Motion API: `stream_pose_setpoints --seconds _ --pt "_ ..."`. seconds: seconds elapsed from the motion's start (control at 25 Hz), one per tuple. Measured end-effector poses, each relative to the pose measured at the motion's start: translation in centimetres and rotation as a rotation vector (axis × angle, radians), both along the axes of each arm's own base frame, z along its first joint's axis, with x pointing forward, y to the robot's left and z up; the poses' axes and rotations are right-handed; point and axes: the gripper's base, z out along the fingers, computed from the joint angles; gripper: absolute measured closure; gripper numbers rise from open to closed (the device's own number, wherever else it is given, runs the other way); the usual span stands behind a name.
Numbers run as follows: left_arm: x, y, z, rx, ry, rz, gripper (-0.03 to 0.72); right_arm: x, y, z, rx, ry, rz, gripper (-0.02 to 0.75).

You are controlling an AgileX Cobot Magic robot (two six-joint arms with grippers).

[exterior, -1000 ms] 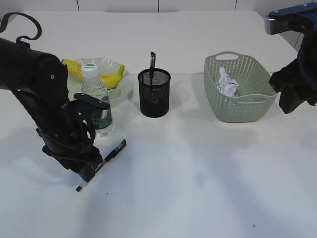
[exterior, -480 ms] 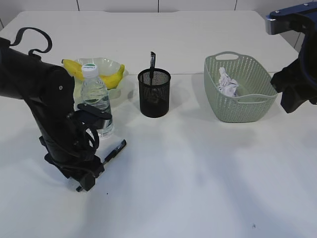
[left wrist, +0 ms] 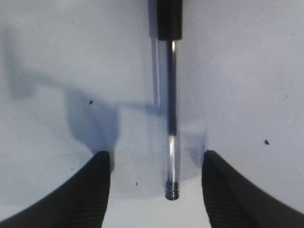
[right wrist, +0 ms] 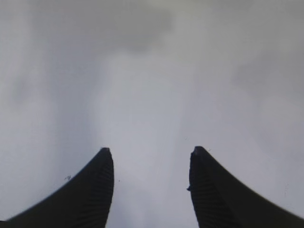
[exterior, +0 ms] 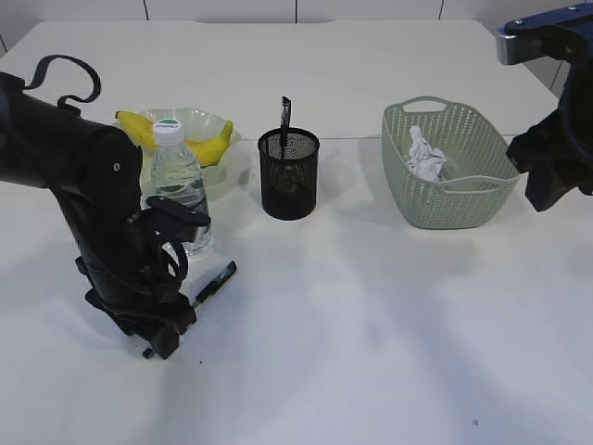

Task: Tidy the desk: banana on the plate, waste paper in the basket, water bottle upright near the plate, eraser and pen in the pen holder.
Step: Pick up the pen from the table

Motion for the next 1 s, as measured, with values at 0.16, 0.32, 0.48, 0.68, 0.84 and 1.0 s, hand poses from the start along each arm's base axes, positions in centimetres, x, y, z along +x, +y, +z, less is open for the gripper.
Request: stream_pose_setpoints --seconds 0.16,0.32,0.48,0.68,0.84,1.0 --pt "0.1 -0.06 -0.31 0.001 0.005 0.001 0.263 0.0 -0.02 0.0 -0.002 -0.001 0.0 0.349" --pt "0.1 -0.14 -0.41 0.002 0.009 0.001 0.263 0.01 -0.03 0.0 -0.004 -0.001 0.001 0.349" --pt "0.06 -0.12 -0.44 0.006 0.019 0.0 0.295 0.01 -0.03 0.0 -0.004 -0.001 0.001 0.349" --pt "-0.06 -0.06 -0.47 0.016 0.037 -0.002 0.461 0.01 -0.03 0.0 -0.004 -0.001 0.002 0.349" --pt "-0.09 -0.04 -0.47 0.017 0.04 -0.002 0.566 0.01 -0.03 0.0 -0.004 -0.001 0.002 0.349" --pt "-0.13 -0.04 -0.53 0.019 0.046 -0.001 0.65 0.01 -0.03 0.0 -0.004 -0.001 0.002 0.348"
